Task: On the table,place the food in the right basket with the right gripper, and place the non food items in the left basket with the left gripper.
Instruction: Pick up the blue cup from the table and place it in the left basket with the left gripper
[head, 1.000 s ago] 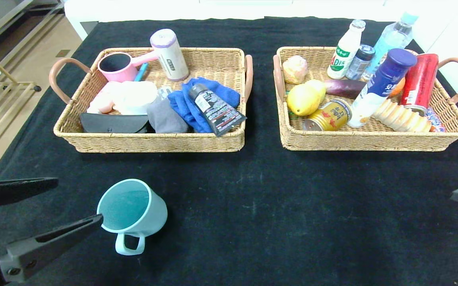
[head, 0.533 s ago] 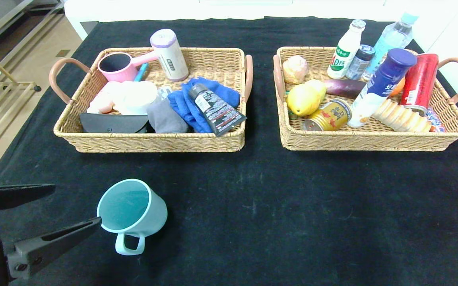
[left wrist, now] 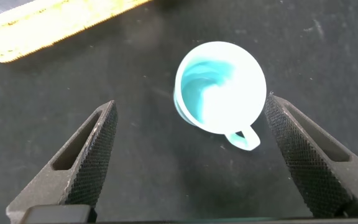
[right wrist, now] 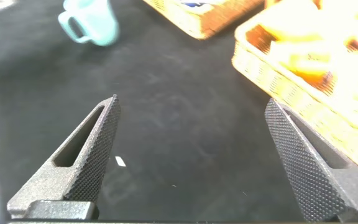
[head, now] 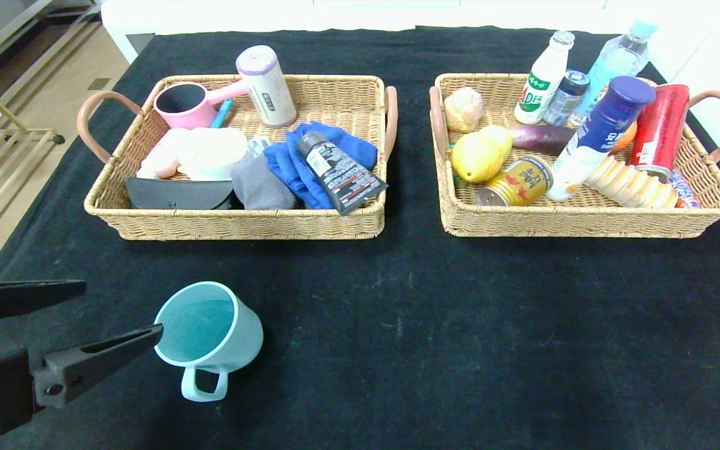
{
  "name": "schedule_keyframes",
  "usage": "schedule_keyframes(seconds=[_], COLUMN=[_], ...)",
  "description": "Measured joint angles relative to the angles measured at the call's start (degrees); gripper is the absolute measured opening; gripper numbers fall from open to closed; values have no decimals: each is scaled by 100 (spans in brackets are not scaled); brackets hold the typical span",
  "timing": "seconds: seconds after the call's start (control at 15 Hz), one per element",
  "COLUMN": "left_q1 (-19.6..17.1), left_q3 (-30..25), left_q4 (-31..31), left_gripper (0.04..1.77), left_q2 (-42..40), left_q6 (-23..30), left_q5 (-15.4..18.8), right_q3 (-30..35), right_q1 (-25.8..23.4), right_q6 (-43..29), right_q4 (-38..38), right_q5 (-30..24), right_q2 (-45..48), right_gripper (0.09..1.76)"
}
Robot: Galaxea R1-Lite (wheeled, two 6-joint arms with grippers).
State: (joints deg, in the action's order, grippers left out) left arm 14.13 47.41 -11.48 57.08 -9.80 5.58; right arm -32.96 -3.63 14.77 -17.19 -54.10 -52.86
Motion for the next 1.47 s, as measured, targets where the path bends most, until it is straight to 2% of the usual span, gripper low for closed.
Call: schedule_keyframes(seconds=[0.13,0.67,1.07,1.27,1.47], left_q1=[-44,-68,-66,-52,12], left_q3=[105,336,1395,1814,2044], left_q4=[2,-78,-1627,-2018,-2059], left_gripper=[172,172,172,172,172], left_q2=[55,282,739,1141,1525], left_q6=[-17,-80,79,402,611], left_q5=[-49,-193,-795,-872,-886], right_q3=[-17,33,61,63,157], right_q1=[17,83,190,196,204], right_q6=[-6,22,18,27,165], right_q4=[-23,-20,-9,-11,-80], right_q5=[177,188,185,185,184], right_q2=[-83,-157,-168,-182,-188], right_gripper=[170,170,171,171,171])
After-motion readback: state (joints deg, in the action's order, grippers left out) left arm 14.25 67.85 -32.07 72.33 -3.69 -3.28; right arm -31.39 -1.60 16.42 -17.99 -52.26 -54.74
